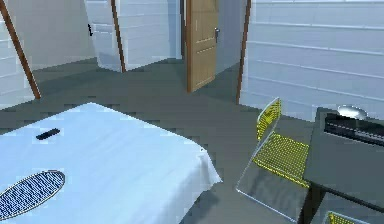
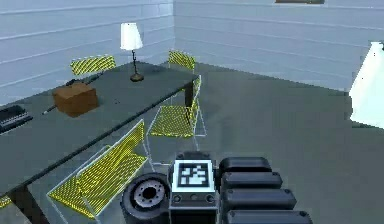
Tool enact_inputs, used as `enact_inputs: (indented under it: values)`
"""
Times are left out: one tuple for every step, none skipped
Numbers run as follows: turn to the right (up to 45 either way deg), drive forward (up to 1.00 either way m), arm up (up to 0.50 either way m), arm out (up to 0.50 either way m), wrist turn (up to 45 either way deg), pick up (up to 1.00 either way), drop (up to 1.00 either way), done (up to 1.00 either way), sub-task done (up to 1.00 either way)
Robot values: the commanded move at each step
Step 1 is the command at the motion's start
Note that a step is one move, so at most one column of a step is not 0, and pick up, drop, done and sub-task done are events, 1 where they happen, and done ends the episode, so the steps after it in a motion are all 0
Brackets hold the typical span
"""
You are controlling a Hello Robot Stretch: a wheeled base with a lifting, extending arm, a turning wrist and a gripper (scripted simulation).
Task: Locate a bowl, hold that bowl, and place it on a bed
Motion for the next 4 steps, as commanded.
enact_inputs:
  values:
    - [-18.0,0.0,0.0,0.0,0.0,0.0,0.0,0.0,0.0]
    - [0.0,0.3,0.0,0.0,0.0,0.0,0.0,0.0,0.0]
    - [45.0,0.0,0.0,0.0,0.0,0.0,0.0,0.0,0.0]
    - [45.0,0.0,0.0,0.0,0.0,0.0,0.0,0.0,0.0]
